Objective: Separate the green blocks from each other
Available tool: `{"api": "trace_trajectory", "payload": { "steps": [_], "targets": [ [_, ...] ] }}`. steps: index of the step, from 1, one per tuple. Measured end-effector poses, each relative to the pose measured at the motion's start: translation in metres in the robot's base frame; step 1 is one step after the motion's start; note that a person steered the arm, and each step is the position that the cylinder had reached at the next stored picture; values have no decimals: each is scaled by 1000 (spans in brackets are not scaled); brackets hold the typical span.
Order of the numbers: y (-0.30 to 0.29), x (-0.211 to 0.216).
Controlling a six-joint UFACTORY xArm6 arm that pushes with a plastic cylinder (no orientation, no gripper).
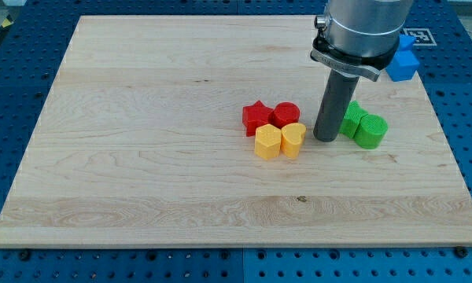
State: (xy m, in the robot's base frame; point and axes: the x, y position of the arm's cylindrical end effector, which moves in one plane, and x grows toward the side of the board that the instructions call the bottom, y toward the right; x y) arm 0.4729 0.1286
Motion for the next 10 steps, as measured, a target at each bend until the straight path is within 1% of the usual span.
{"api": "trace_trajectory", "payload": {
  "steps": [1,5,8,9,10],
  "targets": [
    [17,0],
    [20,0],
    [55,-16],
    [20,-16],
    [10,-16]
  ]
}}
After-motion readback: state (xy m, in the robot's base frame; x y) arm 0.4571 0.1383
